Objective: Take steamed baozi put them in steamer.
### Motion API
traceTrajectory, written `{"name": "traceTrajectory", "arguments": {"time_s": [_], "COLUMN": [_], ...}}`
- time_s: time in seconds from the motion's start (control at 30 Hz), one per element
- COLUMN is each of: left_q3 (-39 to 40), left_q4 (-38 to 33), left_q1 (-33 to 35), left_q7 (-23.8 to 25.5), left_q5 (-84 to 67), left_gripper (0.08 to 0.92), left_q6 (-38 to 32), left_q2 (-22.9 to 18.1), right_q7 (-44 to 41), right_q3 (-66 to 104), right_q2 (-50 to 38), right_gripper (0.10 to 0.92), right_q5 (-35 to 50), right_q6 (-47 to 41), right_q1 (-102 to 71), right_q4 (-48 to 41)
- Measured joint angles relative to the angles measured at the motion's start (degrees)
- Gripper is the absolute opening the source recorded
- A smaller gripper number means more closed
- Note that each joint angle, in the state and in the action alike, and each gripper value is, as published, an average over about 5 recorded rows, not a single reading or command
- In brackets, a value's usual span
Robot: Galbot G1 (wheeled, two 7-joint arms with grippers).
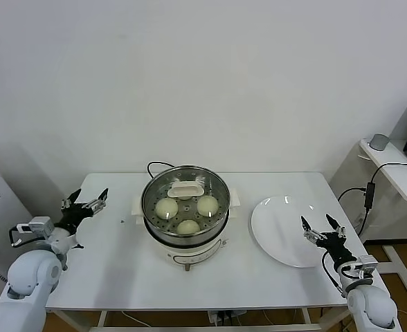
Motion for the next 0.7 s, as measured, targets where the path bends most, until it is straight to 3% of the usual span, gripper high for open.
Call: {"name": "traceTrajectory", "arguments": {"time_s": [0.7], "left_q3": [0.94], "left_q4": [3.21], "left_q1": [1.06], "left_q7": [-0.32], "left_q5": [2.33], "left_gripper": [0.823], "left_q6": [-1.12], "left_q2": [-1.08], "right_q7": [1.66], "right_q3": [-0.23], "right_q2": [0.5], "right_gripper": [0.823], "right_q5": [-0.26], "right_q6": [-0.98], "right_q1": [0.33], "right_q4": [-0.25]}}
